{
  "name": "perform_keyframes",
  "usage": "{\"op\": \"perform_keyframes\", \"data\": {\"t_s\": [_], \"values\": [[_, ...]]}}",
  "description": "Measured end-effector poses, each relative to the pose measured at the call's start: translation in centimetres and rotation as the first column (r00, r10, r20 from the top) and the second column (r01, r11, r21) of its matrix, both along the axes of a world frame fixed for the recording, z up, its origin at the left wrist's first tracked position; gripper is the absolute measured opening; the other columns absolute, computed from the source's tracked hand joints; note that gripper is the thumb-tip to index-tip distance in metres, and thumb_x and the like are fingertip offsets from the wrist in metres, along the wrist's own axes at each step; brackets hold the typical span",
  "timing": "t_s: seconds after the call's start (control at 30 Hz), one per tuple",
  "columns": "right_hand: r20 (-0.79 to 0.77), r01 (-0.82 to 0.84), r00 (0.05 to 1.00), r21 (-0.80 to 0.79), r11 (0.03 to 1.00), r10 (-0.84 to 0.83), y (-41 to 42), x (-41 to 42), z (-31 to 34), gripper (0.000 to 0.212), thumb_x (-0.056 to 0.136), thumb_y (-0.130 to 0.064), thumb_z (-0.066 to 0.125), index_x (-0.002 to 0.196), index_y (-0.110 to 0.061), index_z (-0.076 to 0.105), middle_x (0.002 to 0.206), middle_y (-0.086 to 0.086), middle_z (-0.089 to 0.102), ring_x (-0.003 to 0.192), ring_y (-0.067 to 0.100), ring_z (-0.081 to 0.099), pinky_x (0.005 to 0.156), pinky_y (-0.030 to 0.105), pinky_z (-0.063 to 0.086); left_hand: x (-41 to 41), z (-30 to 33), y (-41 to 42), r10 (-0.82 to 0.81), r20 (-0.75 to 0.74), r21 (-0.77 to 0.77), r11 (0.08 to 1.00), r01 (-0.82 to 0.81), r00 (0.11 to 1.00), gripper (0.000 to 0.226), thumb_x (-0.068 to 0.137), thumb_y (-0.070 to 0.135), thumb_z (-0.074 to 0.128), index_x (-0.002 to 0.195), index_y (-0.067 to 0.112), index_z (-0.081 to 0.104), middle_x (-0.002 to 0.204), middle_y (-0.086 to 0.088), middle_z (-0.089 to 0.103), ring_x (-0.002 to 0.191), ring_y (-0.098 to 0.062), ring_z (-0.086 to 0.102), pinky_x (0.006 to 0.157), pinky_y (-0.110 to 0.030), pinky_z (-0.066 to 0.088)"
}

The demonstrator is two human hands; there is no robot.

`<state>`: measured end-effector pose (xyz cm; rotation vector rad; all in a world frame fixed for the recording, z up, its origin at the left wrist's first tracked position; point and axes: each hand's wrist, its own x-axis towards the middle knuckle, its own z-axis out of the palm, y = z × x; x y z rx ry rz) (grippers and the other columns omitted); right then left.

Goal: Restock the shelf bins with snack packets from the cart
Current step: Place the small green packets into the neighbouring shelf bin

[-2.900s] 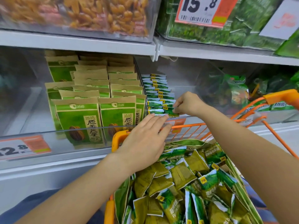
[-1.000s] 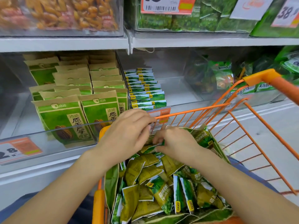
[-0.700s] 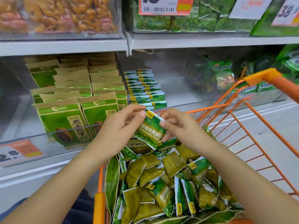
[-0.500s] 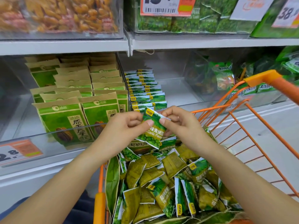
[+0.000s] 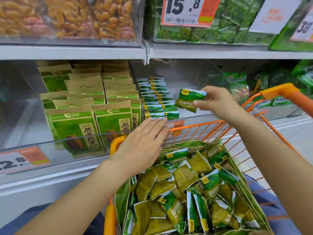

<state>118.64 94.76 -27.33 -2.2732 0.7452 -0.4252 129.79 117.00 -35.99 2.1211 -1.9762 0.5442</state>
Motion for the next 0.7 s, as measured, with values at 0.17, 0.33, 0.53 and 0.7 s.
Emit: {"op": "perform_keyframes", "data": {"t_s": [0.17, 0.33, 0.53, 0.7], "values": [[-0.485, -0.101, 0.872, -0.036, 0.994, 0.071, -2.1, 4.5, -1.9, 0.016, 0.077, -0.013, 0.078, 0.070, -0.011, 0.064, 0.061, 0.006, 0.059, 0.060, 0.018, 0.055, 0.062, 0.027, 0.043, 0.3, 0.3, 0.3, 0.012, 0.003, -0.009, 1.000, -0.012, 1.000, 0.053, 0.083, 0.026, 0.067, 0.130, 0.007, 0.056, 0.139, -0.015, 0.052, 0.125, -0.029, 0.053, 0.115, -0.039, 0.026], [-0.688, -0.109, 0.717, 0.049, 0.993, 0.113, -1.5, 6.8, -3.4, 0.009, 0.081, -0.009, 0.073, 0.088, -0.006, 0.068, 0.080, 0.004, 0.068, 0.070, 0.016, 0.066, 0.058, 0.020, 0.052, 0.3, 0.3, 0.3, 0.018, 0.014, 0.008, 1.000, -0.018, 1.000, 0.051, 0.085, 0.028, 0.064, 0.131, 0.007, 0.056, 0.140, -0.014, 0.052, 0.125, -0.028, 0.053, 0.112, -0.041, 0.033], [-0.692, -0.083, 0.717, 0.042, 0.996, 0.089, -1.0, 7.7, -4.0, 0.027, 0.081, -0.005, 0.072, 0.105, -0.004, 0.061, 0.093, 0.003, 0.065, 0.080, 0.014, 0.063, 0.087, 0.029, 0.052, 0.2, 0.3, 0.2, 0.035, 0.017, -0.004, 0.999, -0.035, 0.999, 0.051, 0.085, 0.029, 0.065, 0.130, 0.007, 0.057, 0.139, -0.013, 0.053, 0.125, -0.027, 0.053, 0.114, -0.038, 0.026], [-0.705, -0.070, 0.706, 0.027, 0.997, 0.068, -0.7, 7.8, -3.9, 0.035, 0.083, -0.008, 0.072, 0.114, -0.005, 0.058, 0.103, 0.007, 0.062, 0.085, 0.020, 0.063, 0.075, 0.023, 0.053, 0.0, 0.5, 0.2, 0.056, 0.001, 0.015, 0.998, -0.056, 0.998, 0.053, 0.084, 0.030, 0.067, 0.131, 0.007, 0.056, 0.139, -0.013, 0.053, 0.125, -0.027, 0.053, 0.114, -0.037, 0.023]]}}
